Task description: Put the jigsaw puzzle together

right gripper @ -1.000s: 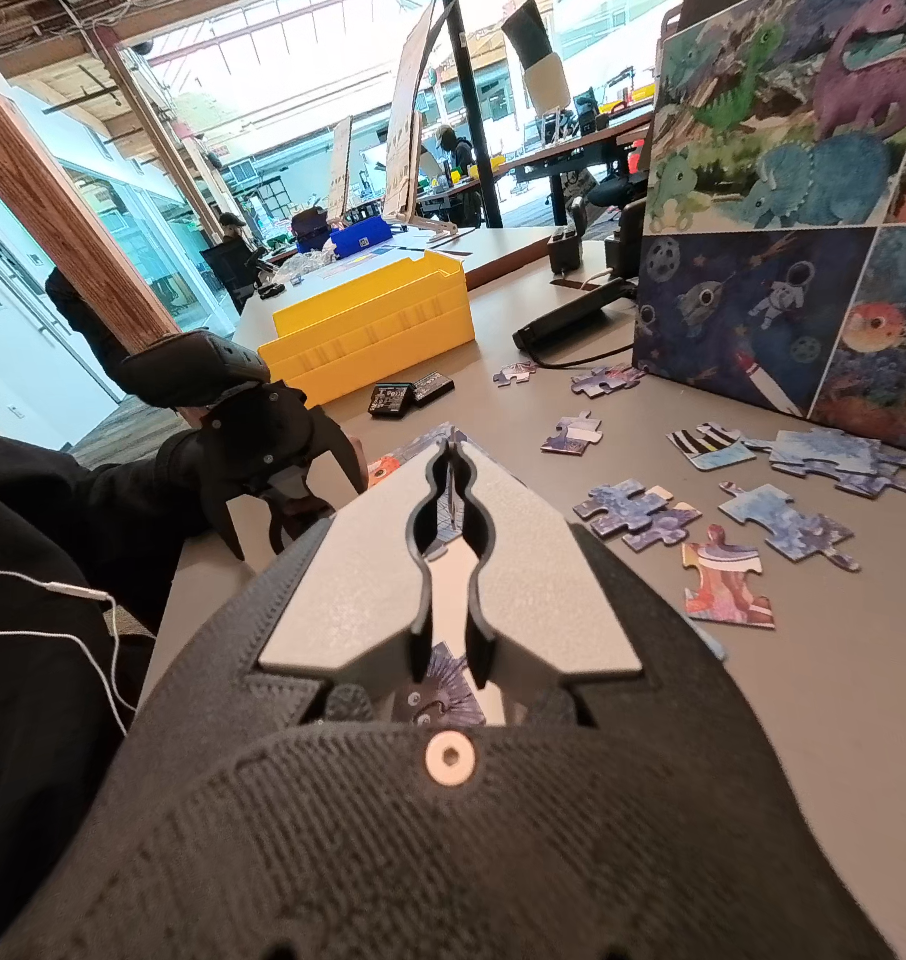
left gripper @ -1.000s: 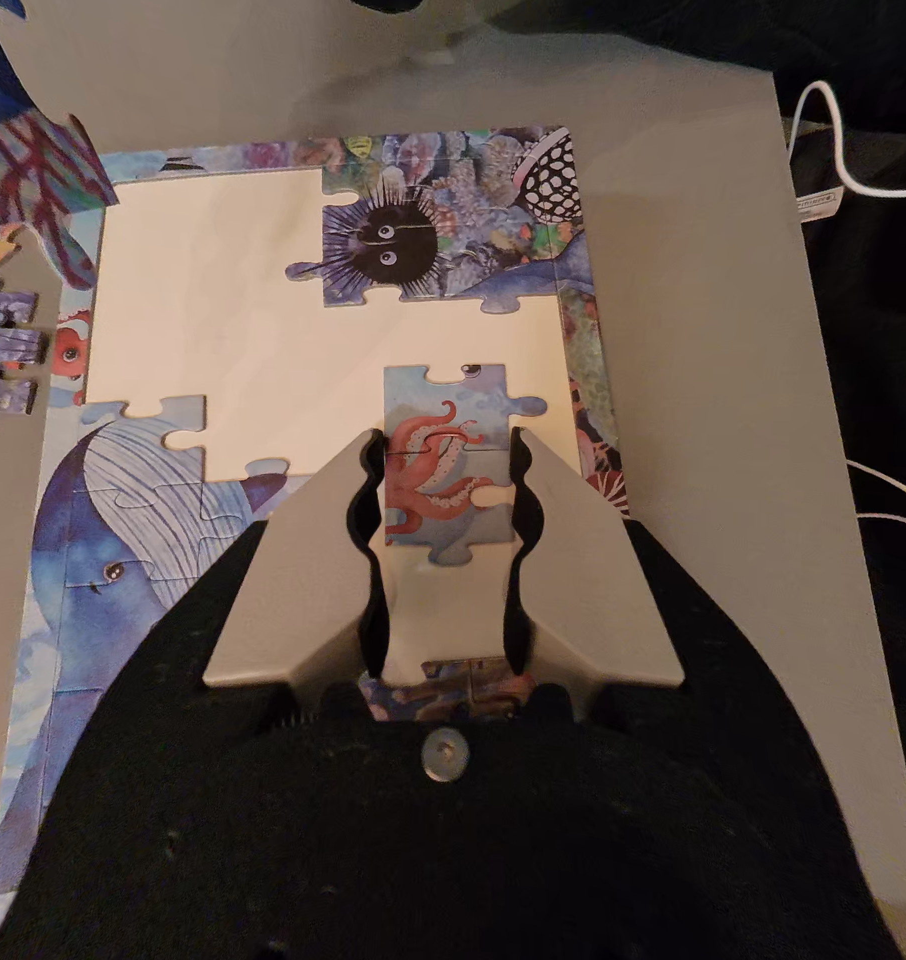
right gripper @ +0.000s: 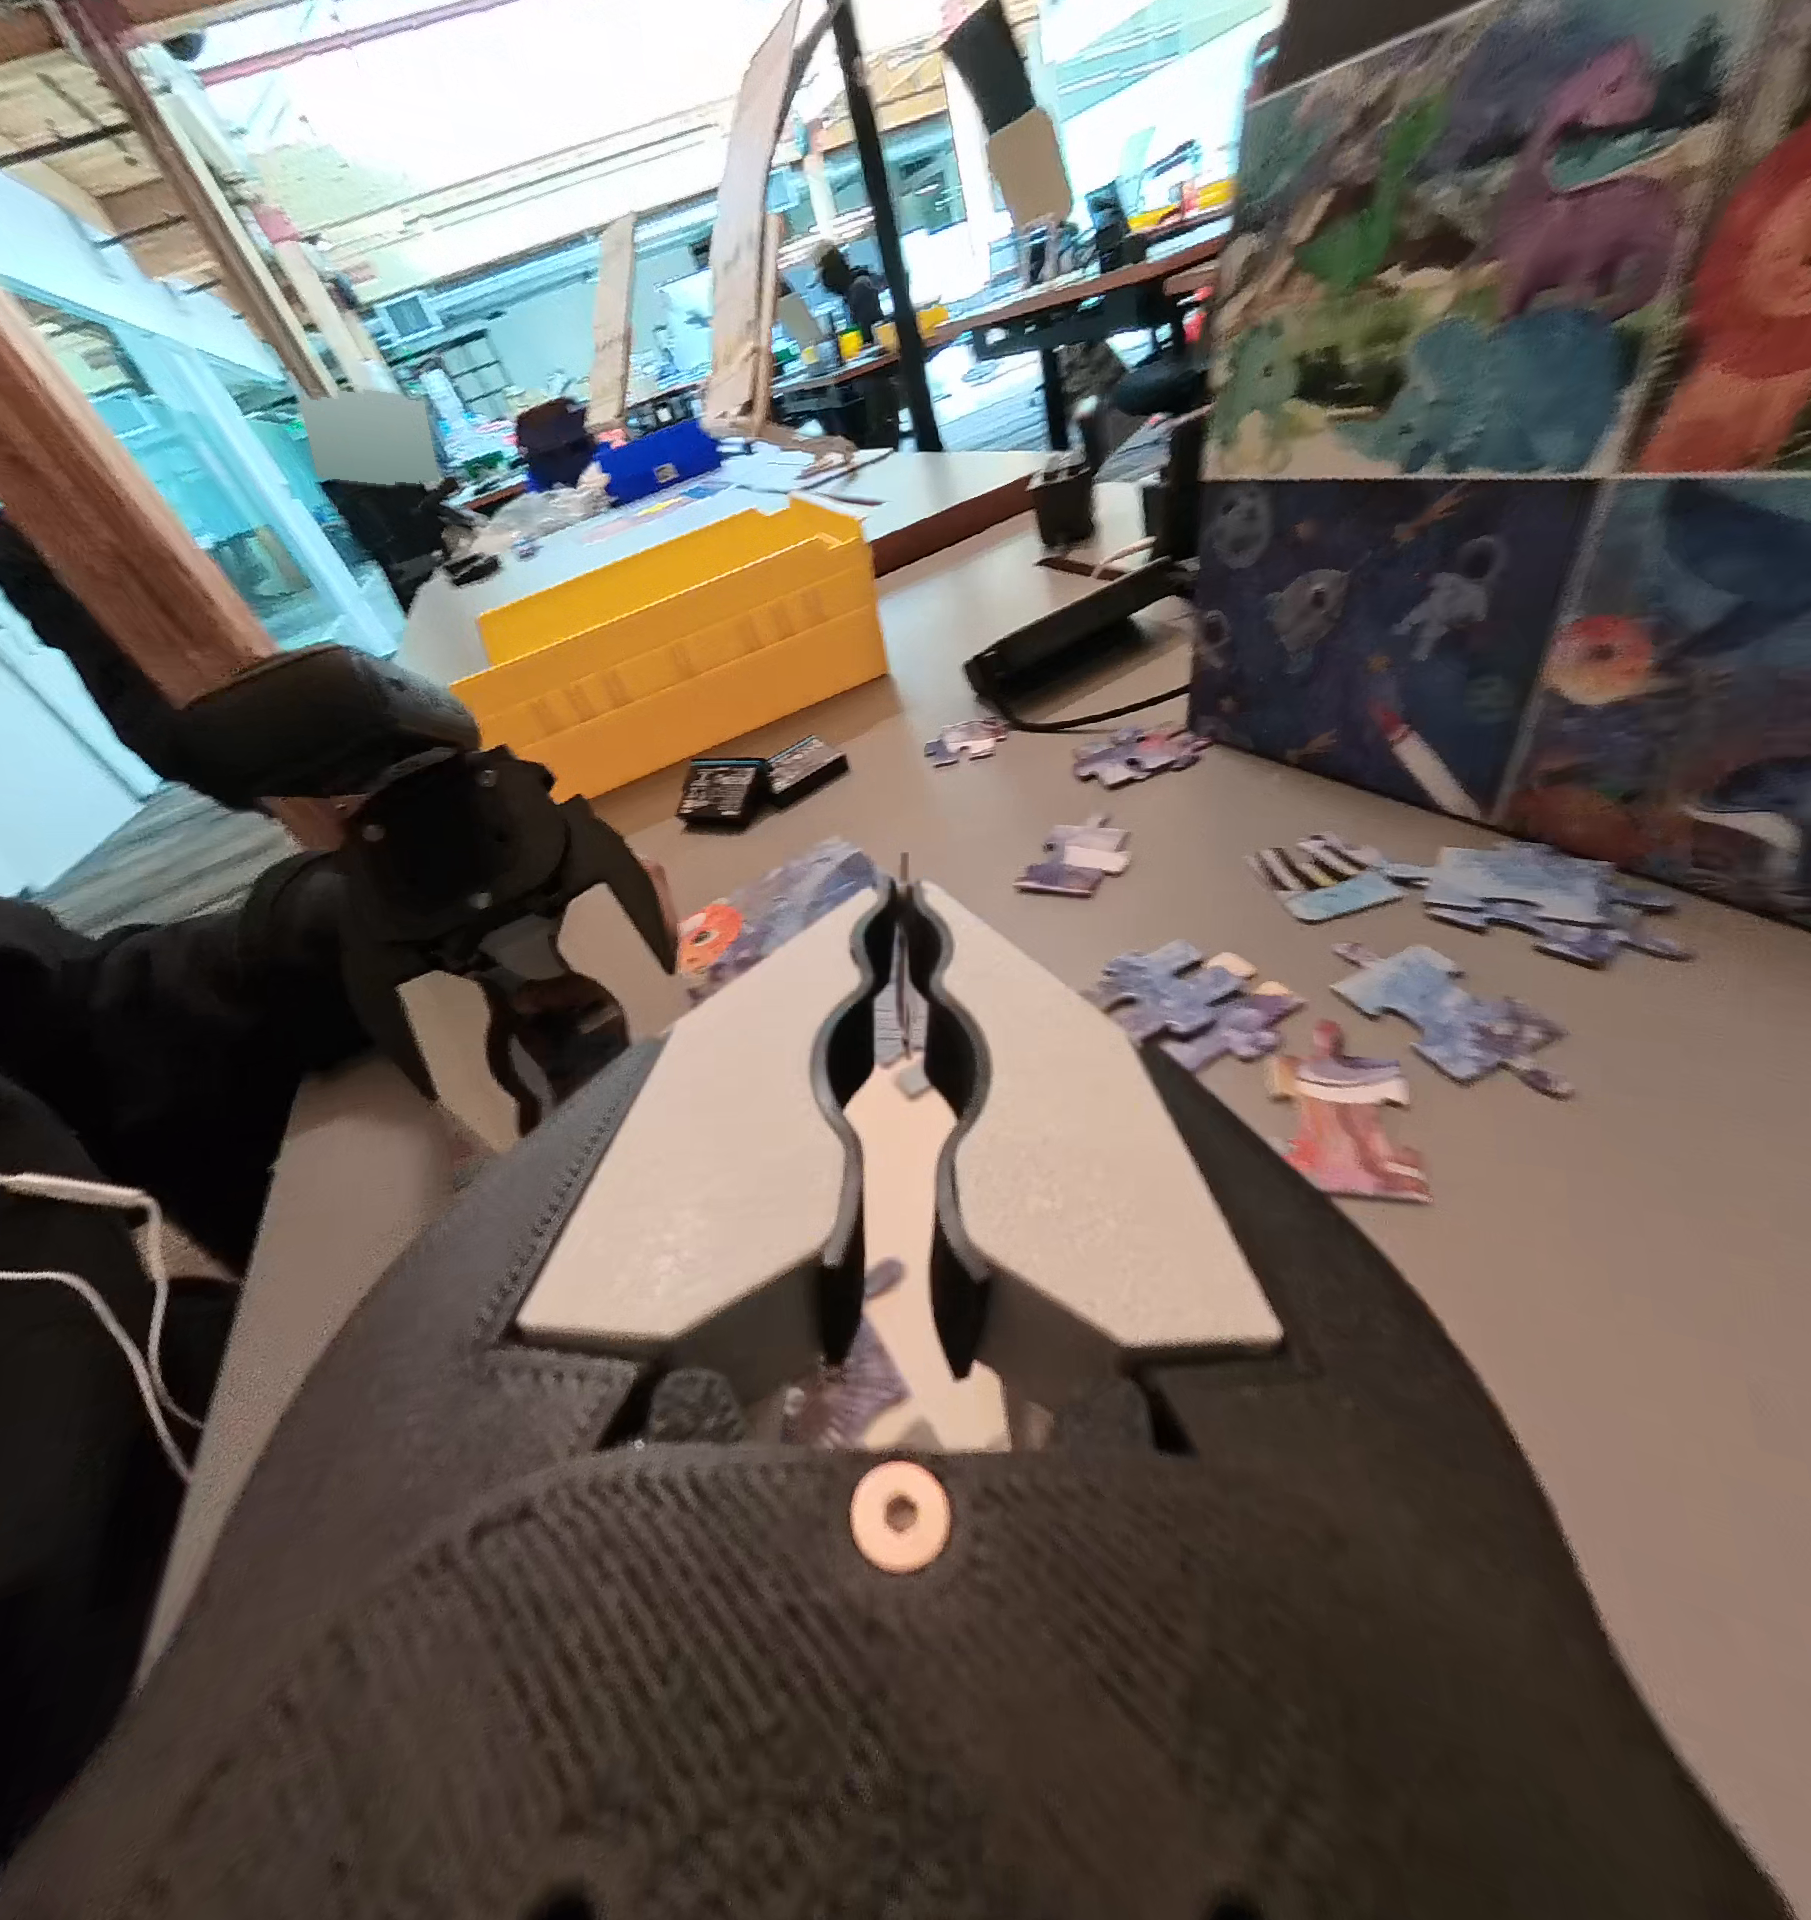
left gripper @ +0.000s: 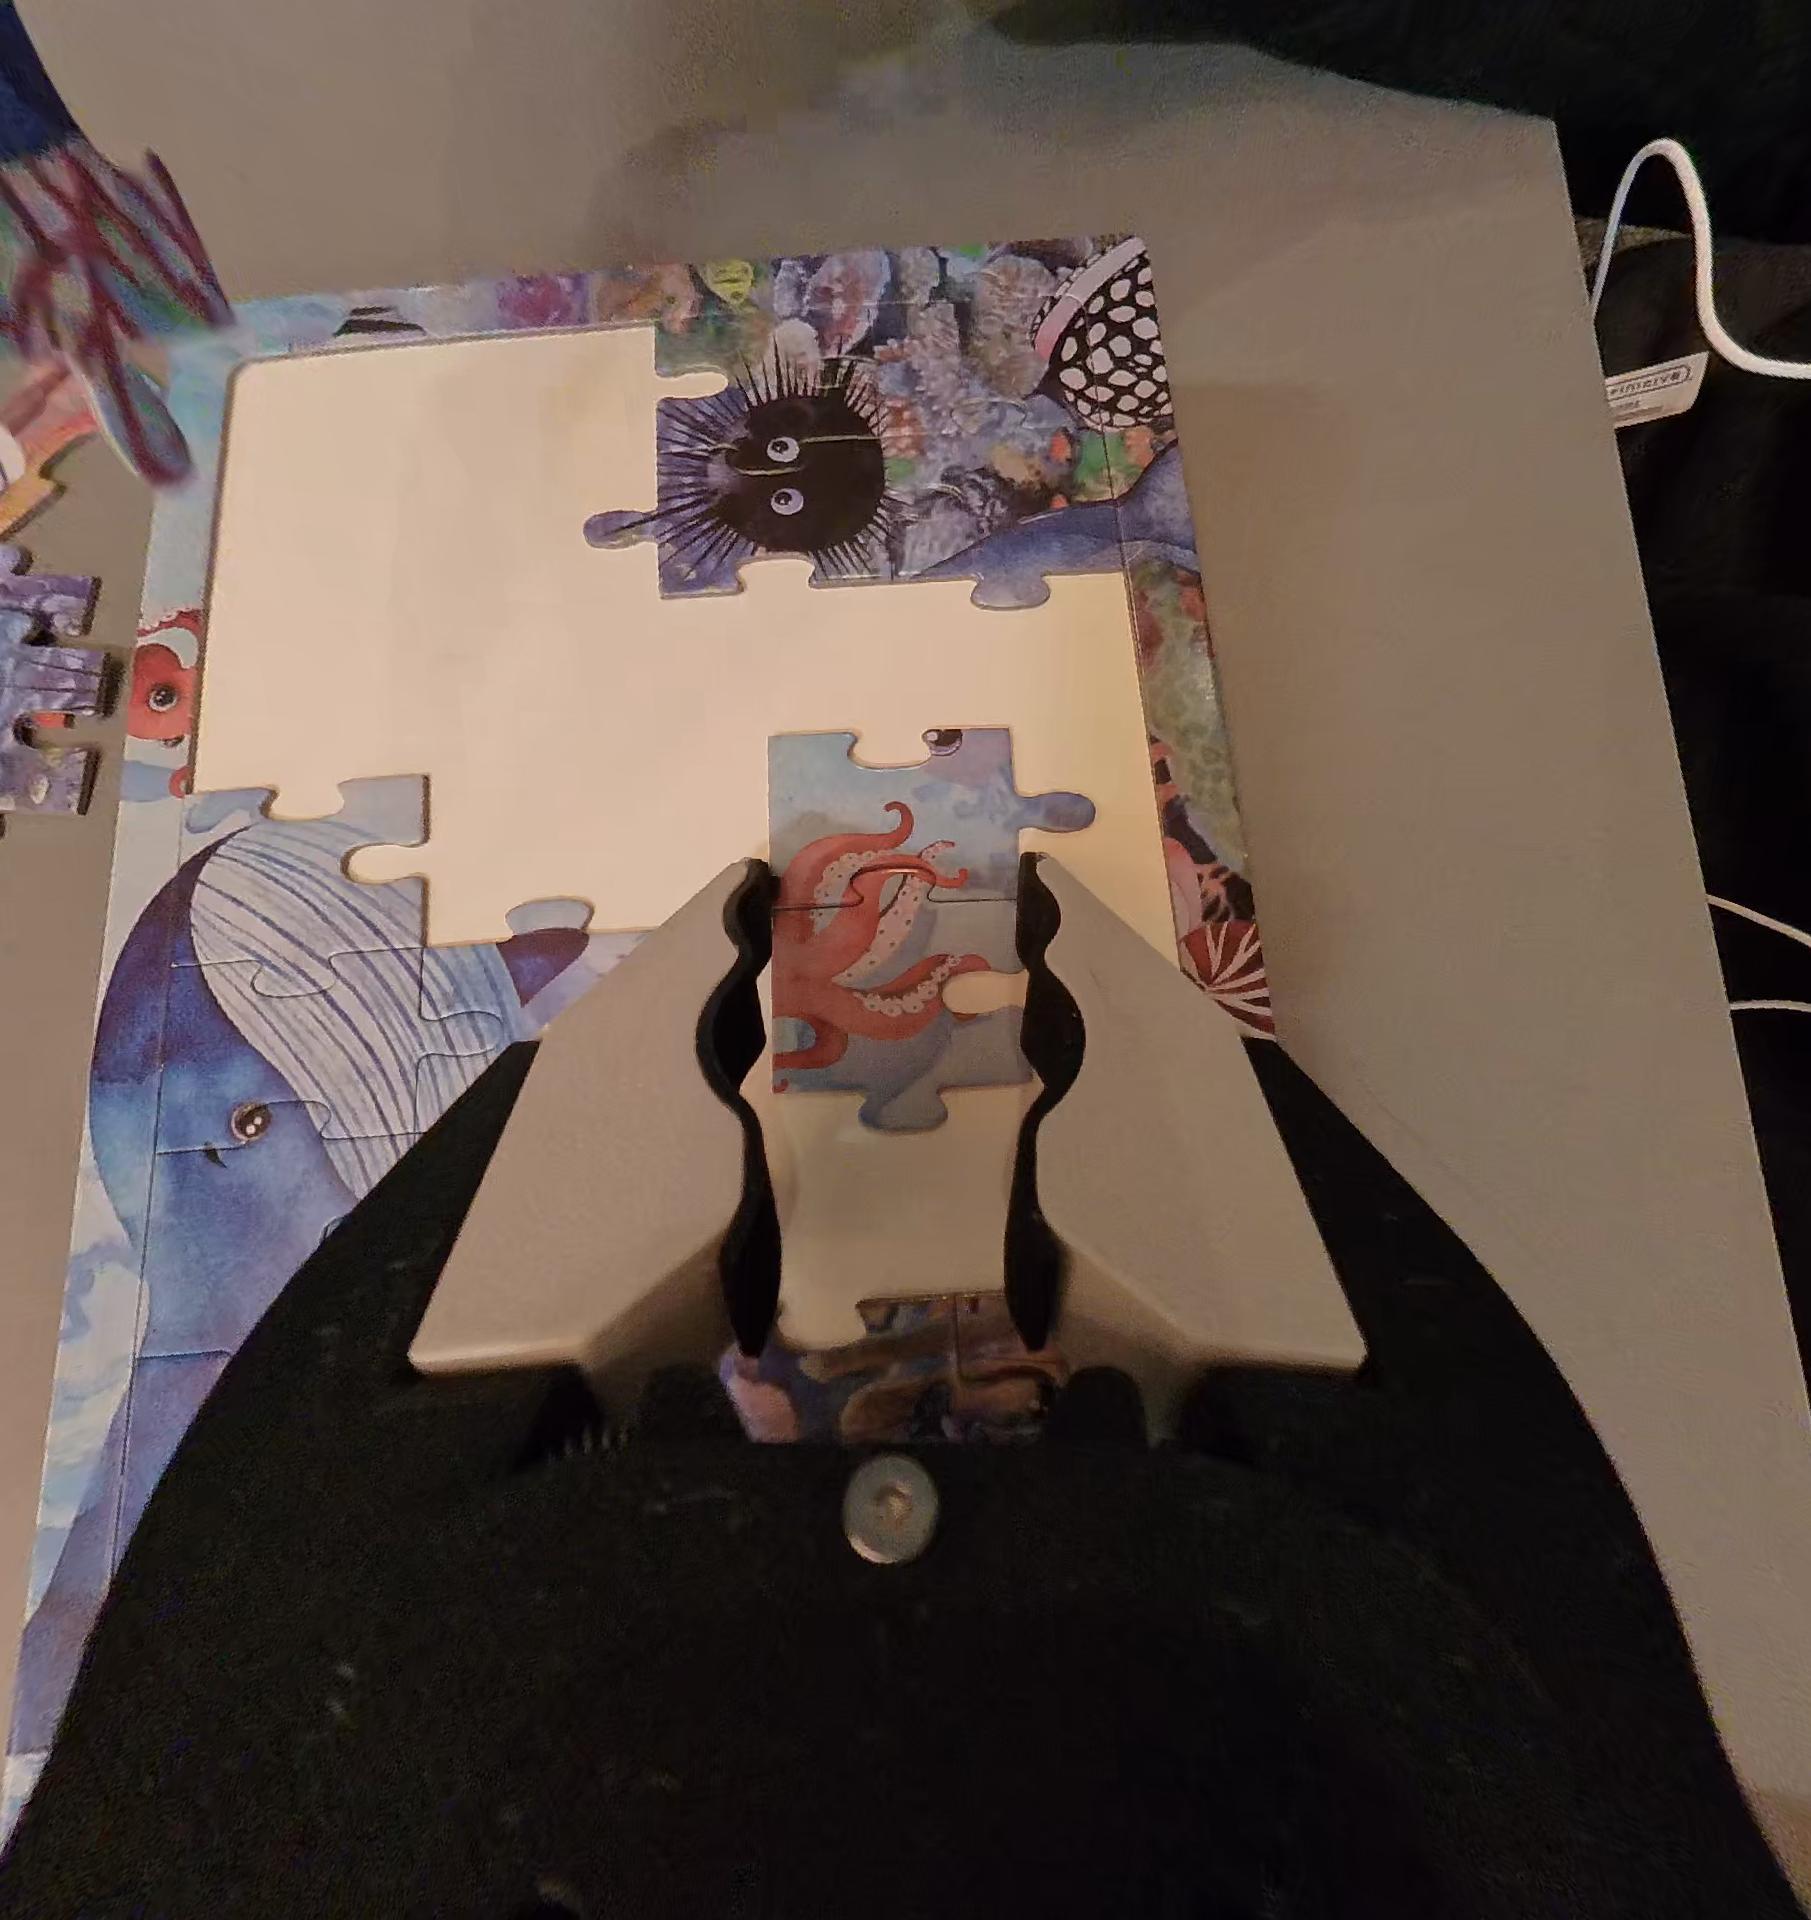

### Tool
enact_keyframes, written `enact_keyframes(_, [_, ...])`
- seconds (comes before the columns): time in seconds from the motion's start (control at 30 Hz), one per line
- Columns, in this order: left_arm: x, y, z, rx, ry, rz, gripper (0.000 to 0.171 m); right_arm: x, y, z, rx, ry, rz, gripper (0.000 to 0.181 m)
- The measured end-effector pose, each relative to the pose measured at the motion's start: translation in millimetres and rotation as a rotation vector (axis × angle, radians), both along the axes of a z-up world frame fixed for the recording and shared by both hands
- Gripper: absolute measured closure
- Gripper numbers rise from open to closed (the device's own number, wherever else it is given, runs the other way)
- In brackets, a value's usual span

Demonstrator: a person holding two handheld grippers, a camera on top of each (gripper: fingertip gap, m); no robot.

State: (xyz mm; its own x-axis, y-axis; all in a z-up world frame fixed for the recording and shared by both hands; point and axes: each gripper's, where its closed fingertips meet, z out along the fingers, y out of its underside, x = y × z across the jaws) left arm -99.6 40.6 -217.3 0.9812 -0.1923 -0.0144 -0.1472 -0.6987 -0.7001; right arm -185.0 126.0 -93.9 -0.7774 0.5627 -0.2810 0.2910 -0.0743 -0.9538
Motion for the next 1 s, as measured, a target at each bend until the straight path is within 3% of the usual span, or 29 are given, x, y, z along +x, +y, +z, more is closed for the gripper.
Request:
enact_keyframes(0.1, [-0.1,-0.5,0.0,0.0,0.0,-0.001,0.125,-10.9,44.5,4.7,-0.007,0.023,-0.122,0.181])
enact_keyframes(0.23, [-0.2,-0.9,0.0,0.001,0.001,-0.002,0.125,-21.5,141.8,-1.3,0.027,0.011,-0.383,0.181])
enact_keyframes(0.3, [-0.5,-1.4,0.3,0.002,0.002,-0.003,0.125,-17.0,189.6,-12.6,0.076,-0.031,-0.489,0.181])
enact_keyframes(0.37, [-2.0,-1.8,0.5,0.004,0.005,0.001,0.125,-6.3,220.4,-39.2,0.092,-0.181,-0.48,0.181])
enact_keyframes(0.43, [-3.8,-1.8,0.6,0.006,0.008,0.007,0.125,4.6,236.3,-63.5,0.021,-0.33,-0.425,0.181])
enact_keyframes(0.5, [-5.6,-1.7,0.7,0.008,0.014,0.013,0.125,9.5,243.8,-63.9,-0.144,-0.404,-0.385,0.181])
enact_keyframes(0.57, [-6.7,-1.7,0.9,0.01,0.017,0.016,0.125,6.6,259.3,-58.9,-0.203,-0.387,-0.461,0.181])
enact_keyframes(0.7, [-7.0,-1.7,0.8,0.01,0.019,0.017,0.126,6.0,287.8,-71.3,-0.038,-0.382,-0.649,0.18])
enact_keyframes(1.0, [-6.7,-1.9,0.4,0.006,0.013,0.015,0.125,5.6,313.3,-67.7,0.045,-0.331,-0.82,0.152])
